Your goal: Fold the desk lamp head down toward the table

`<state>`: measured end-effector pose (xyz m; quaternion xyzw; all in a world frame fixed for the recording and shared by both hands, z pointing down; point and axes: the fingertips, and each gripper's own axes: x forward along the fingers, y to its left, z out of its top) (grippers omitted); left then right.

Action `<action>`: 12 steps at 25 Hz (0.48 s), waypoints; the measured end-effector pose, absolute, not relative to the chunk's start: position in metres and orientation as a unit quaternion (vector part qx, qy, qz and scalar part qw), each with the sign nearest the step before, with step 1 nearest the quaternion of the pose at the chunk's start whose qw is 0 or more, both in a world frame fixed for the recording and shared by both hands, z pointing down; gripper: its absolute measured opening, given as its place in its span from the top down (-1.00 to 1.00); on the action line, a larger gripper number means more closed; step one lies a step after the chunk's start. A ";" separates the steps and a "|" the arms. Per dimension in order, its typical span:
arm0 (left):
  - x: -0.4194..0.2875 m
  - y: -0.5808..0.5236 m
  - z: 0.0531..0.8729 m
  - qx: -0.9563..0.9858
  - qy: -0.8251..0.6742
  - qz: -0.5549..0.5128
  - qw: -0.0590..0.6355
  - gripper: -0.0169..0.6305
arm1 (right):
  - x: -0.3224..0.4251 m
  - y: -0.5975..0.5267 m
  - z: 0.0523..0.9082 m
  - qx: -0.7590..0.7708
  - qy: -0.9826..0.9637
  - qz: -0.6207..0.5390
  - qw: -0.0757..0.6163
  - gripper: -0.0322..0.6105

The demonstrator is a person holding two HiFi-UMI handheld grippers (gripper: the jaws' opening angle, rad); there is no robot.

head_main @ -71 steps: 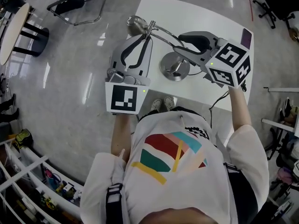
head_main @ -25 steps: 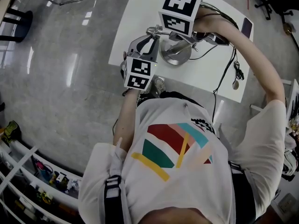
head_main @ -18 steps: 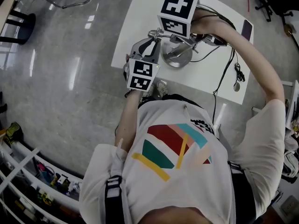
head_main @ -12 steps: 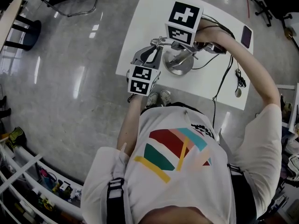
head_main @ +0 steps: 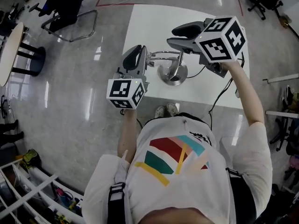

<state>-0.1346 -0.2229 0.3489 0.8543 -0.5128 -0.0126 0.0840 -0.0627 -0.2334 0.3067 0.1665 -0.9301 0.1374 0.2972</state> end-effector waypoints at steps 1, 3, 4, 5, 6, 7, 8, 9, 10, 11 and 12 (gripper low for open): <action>-0.129 -0.225 0.329 0.857 -0.511 -0.021 0.065 0.66 | -0.053 -0.234 0.293 0.197 -0.939 0.126 0.254 0.43; -0.114 -0.228 0.293 0.864 -0.501 -0.039 0.032 0.66 | -0.026 -0.234 0.268 0.269 -0.944 0.100 0.161 0.43; -0.106 -0.228 0.278 0.868 -0.494 -0.050 0.019 0.66 | -0.009 -0.232 0.259 0.312 -0.939 0.088 0.112 0.43; -0.097 -0.227 0.266 0.872 -0.485 -0.060 0.008 0.66 | 0.011 -0.228 0.252 0.356 -0.929 0.081 0.064 0.43; -0.087 -0.225 0.256 0.877 -0.476 -0.070 -0.001 0.66 | 0.033 -0.224 0.247 0.398 -0.914 0.078 0.018 0.43; -0.076 -0.223 0.248 0.881 -0.467 -0.077 -0.009 0.66 | 0.054 -0.217 0.244 0.437 -0.896 0.079 -0.022 0.43; -0.065 -0.221 0.243 0.884 -0.460 -0.081 -0.016 0.66 | 0.074 -0.210 0.244 0.469 -0.878 0.081 -0.055 0.43; -0.055 -0.219 0.241 0.887 -0.453 -0.080 -0.022 0.66 | 0.091 -0.203 0.245 0.496 -0.861 0.083 -0.079 0.43; -0.046 -0.218 0.241 0.890 -0.449 -0.077 -0.027 0.68 | 0.104 -0.196 0.248 0.517 -0.847 0.085 -0.093 0.43; -0.038 -0.217 0.243 0.892 -0.445 -0.072 -0.028 0.70 | 0.114 -0.190 0.253 0.534 -0.835 0.086 -0.098 0.43; -0.031 -0.216 0.245 0.895 -0.441 -0.068 -0.027 0.72 | 0.122 -0.186 0.259 0.547 -0.827 0.088 -0.099 0.43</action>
